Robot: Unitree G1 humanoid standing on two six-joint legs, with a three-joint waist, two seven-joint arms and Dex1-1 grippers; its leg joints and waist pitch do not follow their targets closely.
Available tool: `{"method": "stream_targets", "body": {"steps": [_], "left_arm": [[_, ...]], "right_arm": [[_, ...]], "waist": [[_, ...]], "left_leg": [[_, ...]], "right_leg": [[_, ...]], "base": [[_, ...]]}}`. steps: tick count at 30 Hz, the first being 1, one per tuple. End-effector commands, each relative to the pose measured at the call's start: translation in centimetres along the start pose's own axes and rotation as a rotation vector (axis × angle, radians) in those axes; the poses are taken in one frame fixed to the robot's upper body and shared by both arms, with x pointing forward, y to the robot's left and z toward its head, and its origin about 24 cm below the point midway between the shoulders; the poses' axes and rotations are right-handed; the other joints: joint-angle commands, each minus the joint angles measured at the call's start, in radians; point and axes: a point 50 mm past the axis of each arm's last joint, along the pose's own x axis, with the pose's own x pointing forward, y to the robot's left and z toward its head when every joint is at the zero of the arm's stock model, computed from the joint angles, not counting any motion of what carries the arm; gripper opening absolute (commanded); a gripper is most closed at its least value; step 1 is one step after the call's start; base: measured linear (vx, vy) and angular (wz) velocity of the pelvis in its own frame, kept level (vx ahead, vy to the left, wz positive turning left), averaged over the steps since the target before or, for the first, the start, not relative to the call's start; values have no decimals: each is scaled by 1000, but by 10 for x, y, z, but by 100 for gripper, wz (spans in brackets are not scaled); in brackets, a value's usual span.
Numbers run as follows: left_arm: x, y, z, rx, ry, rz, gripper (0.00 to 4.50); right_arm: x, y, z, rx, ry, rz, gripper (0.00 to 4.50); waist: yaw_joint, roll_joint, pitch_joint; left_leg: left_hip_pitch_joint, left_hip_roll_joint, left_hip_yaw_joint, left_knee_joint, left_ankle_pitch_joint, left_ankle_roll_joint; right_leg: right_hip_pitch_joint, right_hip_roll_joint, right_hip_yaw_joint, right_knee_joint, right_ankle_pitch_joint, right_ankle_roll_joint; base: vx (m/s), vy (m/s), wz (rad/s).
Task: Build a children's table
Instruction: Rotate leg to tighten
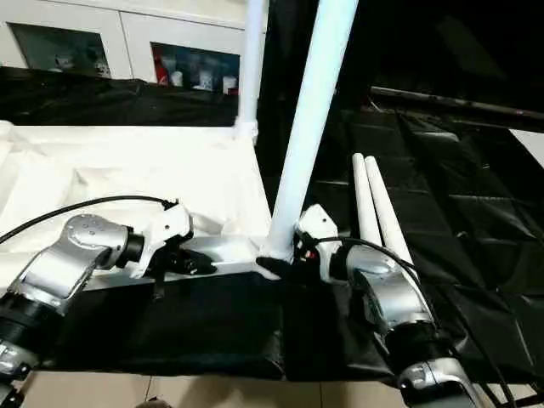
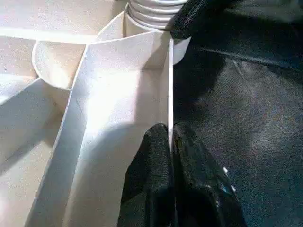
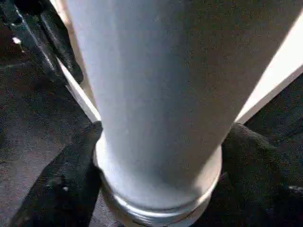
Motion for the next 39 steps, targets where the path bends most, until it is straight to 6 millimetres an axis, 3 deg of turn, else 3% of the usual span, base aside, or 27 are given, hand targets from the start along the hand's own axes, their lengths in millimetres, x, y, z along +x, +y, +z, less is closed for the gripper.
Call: {"method": "stream_targets", "body": {"steps": [1, 5, 10, 11, 12, 15, 18, 19, 20, 22, 28, 29, 31, 36, 39], "left_arm": [[9, -11, 0, -10, -35, -107, 0], [9, -12, -2, -16, -34, -107, 0], [12, -12, -5, -30, -27, -79, 0], [15, -9, -5, -35, -21, -32, 0], [23, 0, -6, -64, -10, 83, 0], [39, 9, -4, -123, 10, 233, 0], [46, 14, -4, -165, 37, 324, 0], [50, 16, -3, -183, 46, 361, 0], [57, 16, 0, -198, 47, 391, 0], [70, 15, 8, -201, 43, 408, 0], [75, 13, 13, -145, 52, 388, 0], [72, 13, 12, -127, 57, 378, 0], [70, 13, 11, -115, 52, 369, 0], [61, 11, 4, -91, 56, 312, 0], [46, 10, -6, -34, 46, 229, 0]], "right_arm": [[-7, -3, -2, 20, 9, -20, 344], [-3, 2, -4, 50, -1, -6, 309], [1, 2, -10, 87, -1, -76, 280], [3, -2, -13, 89, 1, -151, 279], [7, -12, -19, 145, -2, -331, 277], [14, -23, -29, 300, 5, -613, 275], [19, -24, -32, 349, 23, -696, 274], [24, -22, -33, 369, 29, -716, 274], [32, -19, -33, 393, 34, -741, 274], [51, -11, -31, 413, 47, -757, 274], [70, -1, -21, 401, 8, -667, 274], [71, 0, -18, 393, -9, -636, 330], [72, 0, -16, 400, -31, -614, 351], [62, -8, -10, 330, -62, -555, 382], [35, -19, -4, 213, -72, -443, 382]], "waist": [[-1, 6, -51], [0, 2, -53], [-4, 3, -51], [-3, 7, -50], [-6, 5, -49], [-13, 6, -47], [-10, 6, -49], [-9, 10, -49], [-9, 7, -49], [-9, 8, -49], [-9, 7, -53], [-9, 7, -53], [-10, 7, -54], [-12, 4, -53], [-10, 6, -54]], "left_leg": [[8, 28, 1, -65, -193, 22], [6, 26, 2, -61, -148, 37], [6, 26, 1, -64, -169, 25], [7, 27, 0, -65, -185, 16], [7, 27, 1, -67, -194, 9], [14, 25, -4, -72, -262, -42], [14, 24, -6, -71, -288, -39], [15, 23, -4, -70, -289, -34], [13, 21, -4, -70, -284, -30], [11, 20, -4, -71, -286, -33], [10, 21, -9, -75, -334, -25], [9, 22, -10, -76, -339, -24], [7, 21, -10, -76, -339, -21], [2, 22, -10, -77, -335, -10], [0, 22, -11, -77, -310, 0]], "right_leg": [[42, -49, 27, -64, -149, -209], [45, -48, 27, -58, -87, -219], [43, -49, 26, -62, -133, -211], [41, -51, 26, -64, -158, -207], [39, -50, 27, -66, -171, -205], [34, -54, 28, -78, -315, -173], [32, -52, 29, -81, -330, -141], [28, -51, 31, -81, -318, -137], [29, -49, 30, -82, -306, -134], [29, -49, 29, -82, -312, -127], [25, -49, 26, -88, -336, -99], [26, -49, 26, -88, -335, -99], [27, -49, 26, -87, -333, -101], [29, -50, 27, -90, -346, -105], [33, -51, 27, -92, -342, -105]], "base": [[0, 0, 0], [0, 0, 0], [0, 0, 0], [0, 0, 0], [0, 0, 0], [0, 0, 0], [0, 0, 0], [0, 0, 0], [0, 0, 0], [0, 0, 0], [0, 0, 0], [0, 0, 0], [0, 0, 0], [0, 0, 0], [0, 0, 0]]}}
